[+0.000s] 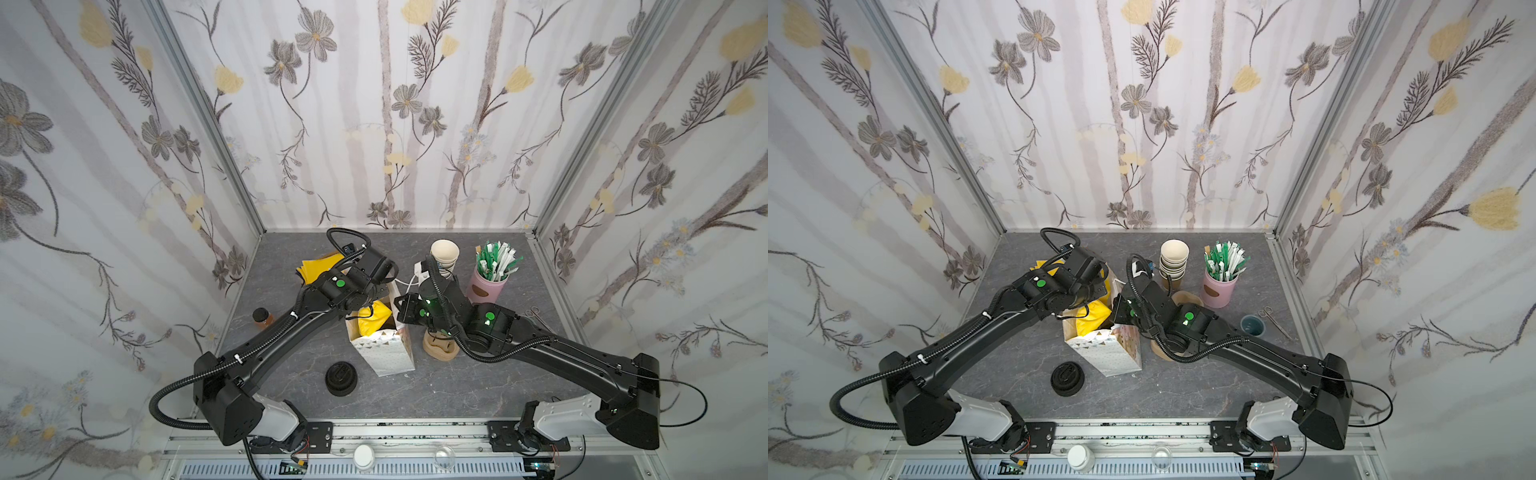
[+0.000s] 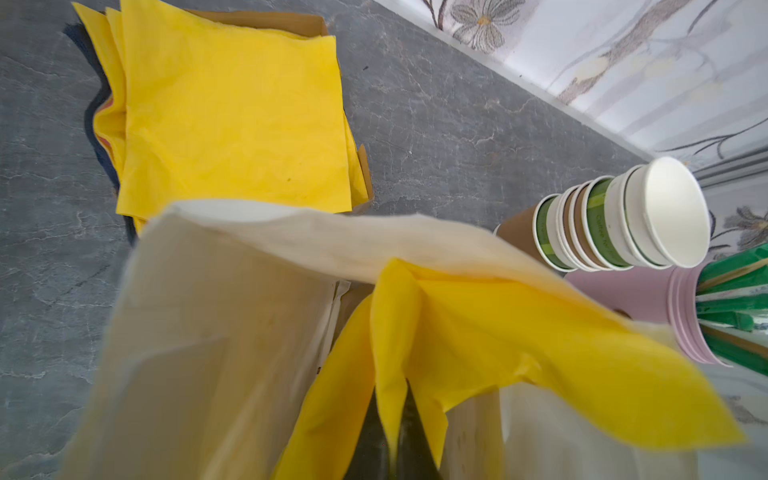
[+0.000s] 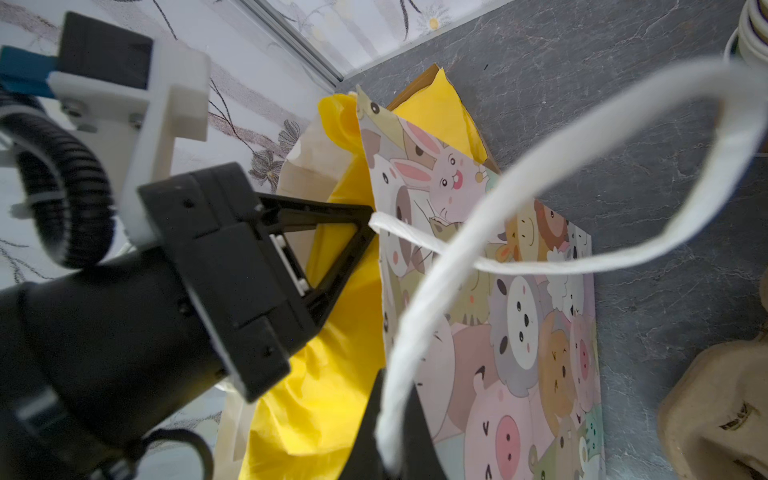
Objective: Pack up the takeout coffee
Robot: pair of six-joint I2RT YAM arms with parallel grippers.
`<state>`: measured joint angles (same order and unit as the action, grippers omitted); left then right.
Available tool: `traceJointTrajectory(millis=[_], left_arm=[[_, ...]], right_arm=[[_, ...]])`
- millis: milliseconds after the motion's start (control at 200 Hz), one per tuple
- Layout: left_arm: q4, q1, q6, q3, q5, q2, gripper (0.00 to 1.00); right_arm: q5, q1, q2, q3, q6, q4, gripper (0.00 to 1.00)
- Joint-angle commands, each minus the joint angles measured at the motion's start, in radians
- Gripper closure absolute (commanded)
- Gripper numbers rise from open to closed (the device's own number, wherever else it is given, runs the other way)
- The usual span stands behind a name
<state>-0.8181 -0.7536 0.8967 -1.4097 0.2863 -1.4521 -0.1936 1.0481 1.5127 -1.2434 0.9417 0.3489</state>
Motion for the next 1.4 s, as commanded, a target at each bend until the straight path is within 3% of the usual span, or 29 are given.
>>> traceJointTrajectory(millis=[0, 280, 390, 465, 1004, 1074, 1154, 1274, 1329, 1394], left_arm=[[-0.010, 0.000, -0.049, -0.013, -0.029, -0.028, 0.97], [-0.005, 0.026, -0.027, 0.006, 0.002, -0.044, 0.97], [0.010, 0.026, -0.012, 0.002, 0.001, -0.036, 0.69], [0.021, 0.027, -0.003, 0.000, -0.008, -0.027, 0.56], [0.109, 0.026, 0.032, -0.053, -0.032, 0.159, 0.23], [0.133, 0.026, -0.006, -0.066, 0.022, 0.189, 0.19], [0.153, 0.043, -0.092, -0.083, 0.132, 0.252, 0.12], [0.200, 0.138, -0.216, -0.088, 0.183, 0.306, 0.09], [0.210, 0.184, -0.237, -0.085, 0.222, 0.325, 0.09], [0.226, 0.227, -0.242, -0.063, 0.285, 0.355, 0.08]], right_arm=[[-0.016, 0.002, 0.003, -0.010, 0.011, -0.048, 1.00], [-0.038, 0.003, -0.005, 0.000, 0.041, -0.029, 1.00], [-0.030, 0.004, 0.001, 0.005, 0.046, -0.031, 1.00], [-0.026, 0.003, 0.006, 0.005, 0.049, -0.031, 1.00], [-0.063, 0.003, 0.024, 0.019, 0.091, 0.007, 0.97], [-0.065, 0.002, 0.024, 0.013, 0.092, 0.014, 0.88], [-0.067, 0.001, 0.020, 0.001, 0.088, 0.022, 0.71], [-0.077, 0.002, 0.008, -0.024, 0.070, 0.039, 0.42], [-0.088, 0.002, -0.002, -0.043, 0.063, 0.066, 0.28], [-0.102, 0.003, -0.024, -0.067, 0.048, 0.100, 0.17]])
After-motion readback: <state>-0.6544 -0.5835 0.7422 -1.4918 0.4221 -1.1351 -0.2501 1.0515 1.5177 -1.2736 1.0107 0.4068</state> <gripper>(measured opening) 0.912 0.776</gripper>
